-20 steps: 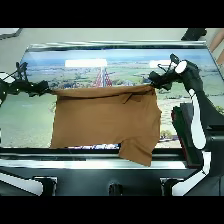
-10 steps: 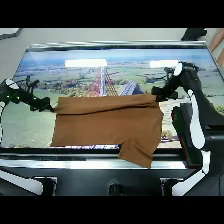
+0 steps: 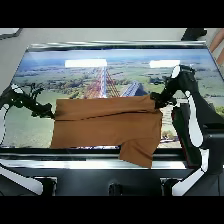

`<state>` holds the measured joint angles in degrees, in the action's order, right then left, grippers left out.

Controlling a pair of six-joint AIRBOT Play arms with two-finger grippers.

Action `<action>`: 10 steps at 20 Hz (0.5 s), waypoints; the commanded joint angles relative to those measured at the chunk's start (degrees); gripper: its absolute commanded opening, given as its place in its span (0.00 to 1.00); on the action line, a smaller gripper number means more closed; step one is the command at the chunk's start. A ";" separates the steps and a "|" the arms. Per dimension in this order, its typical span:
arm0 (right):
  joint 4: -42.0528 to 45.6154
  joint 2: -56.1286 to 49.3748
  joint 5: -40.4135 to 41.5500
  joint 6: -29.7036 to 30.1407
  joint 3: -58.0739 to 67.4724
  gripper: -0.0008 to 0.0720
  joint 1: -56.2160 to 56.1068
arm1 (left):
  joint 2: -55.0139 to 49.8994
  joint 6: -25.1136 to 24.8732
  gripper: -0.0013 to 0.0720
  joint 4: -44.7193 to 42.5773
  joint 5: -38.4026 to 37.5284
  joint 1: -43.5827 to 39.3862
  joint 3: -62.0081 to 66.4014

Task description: Fold the shirts.

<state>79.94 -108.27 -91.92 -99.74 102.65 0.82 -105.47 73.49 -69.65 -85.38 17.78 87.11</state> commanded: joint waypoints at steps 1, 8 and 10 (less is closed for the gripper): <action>-0.74 -0.04 1.51 -1.49 -4.11 0.06 -0.07 | -0.59 -0.28 0.05 0.20 0.22 0.13 -0.04; 1.66 6.86 5.18 1.51 -5.07 0.61 0.13 | 1.79 0.26 0.58 2.58 -1.55 1.62 -0.02; 4.66 9.70 0.72 2.01 -5.07 0.61 1.18 | 4.24 1.51 0.58 2.56 -3.41 3.10 -0.22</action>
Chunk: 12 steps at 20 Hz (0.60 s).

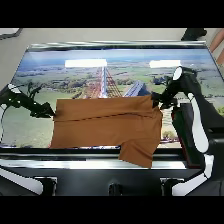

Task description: Fold the shirts.

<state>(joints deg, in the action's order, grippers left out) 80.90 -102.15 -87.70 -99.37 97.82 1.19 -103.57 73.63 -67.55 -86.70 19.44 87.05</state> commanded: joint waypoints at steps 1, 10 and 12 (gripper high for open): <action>2.10 4.35 -6.05 1.70 -0.81 0.61 2.34 | 4.02 1.36 0.58 0.44 -2.86 2.36 -1.09; -2.45 16.22 -2.14 5.25 -22.67 0.61 5.88 | 25.42 -4.02 0.55 0.44 8.26 10.64 -43.63; -2.29 17.25 -2.21 5.77 -23.47 0.61 5.88 | 25.51 -4.68 0.54 0.48 8.22 10.93 -45.29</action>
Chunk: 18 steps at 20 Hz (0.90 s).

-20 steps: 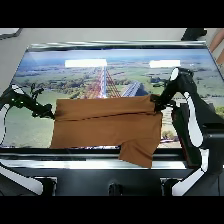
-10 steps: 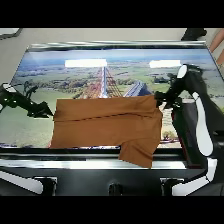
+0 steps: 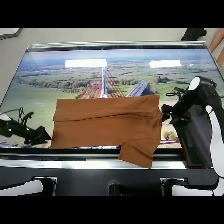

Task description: Fold the shirts.

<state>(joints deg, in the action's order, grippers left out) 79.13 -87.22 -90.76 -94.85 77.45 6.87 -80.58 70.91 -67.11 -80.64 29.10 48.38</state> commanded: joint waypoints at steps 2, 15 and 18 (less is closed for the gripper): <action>-0.63 2.54 0.59 1.22 -3.15 0.61 0.20 | 2.34 -1.97 0.52 0.00 1.90 0.92 -7.23; -10.80 17.81 15.23 8.07 -33.64 0.65 0.20 | 2.05 -1.97 0.06 5.66 5.44 0.94 -7.67; -10.84 17.14 19.80 8.00 -39.76 0.65 0.20 | 2.19 -1.97 0.06 5.66 4.61 0.94 -7.65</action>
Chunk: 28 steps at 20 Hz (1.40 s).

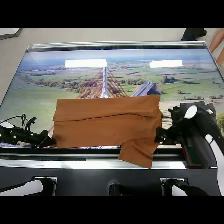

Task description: Fold the shirts.

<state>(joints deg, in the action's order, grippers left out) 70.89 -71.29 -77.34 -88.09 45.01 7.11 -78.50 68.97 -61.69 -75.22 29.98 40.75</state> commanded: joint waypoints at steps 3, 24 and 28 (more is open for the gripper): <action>-6.93 -0.39 9.64 1.36 -9.55 0.63 -0.04 | 0.09 -0.02 0.06 0.24 -0.90 0.07 -0.02; -6.19 -28.24 8.90 -3.69 47.30 0.06 -0.55 | -18.99 11.69 0.05 3.69 -0.68 -11.02 46.60; -10.01 -34.21 16.37 -4.74 50.14 0.06 -0.66 | -28.48 15.58 0.05 3.69 -2.97 -11.87 54.34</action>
<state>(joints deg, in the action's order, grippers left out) 64.40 -100.55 -65.89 -92.07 91.50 6.66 -100.40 80.99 -58.06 -76.77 19.09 88.90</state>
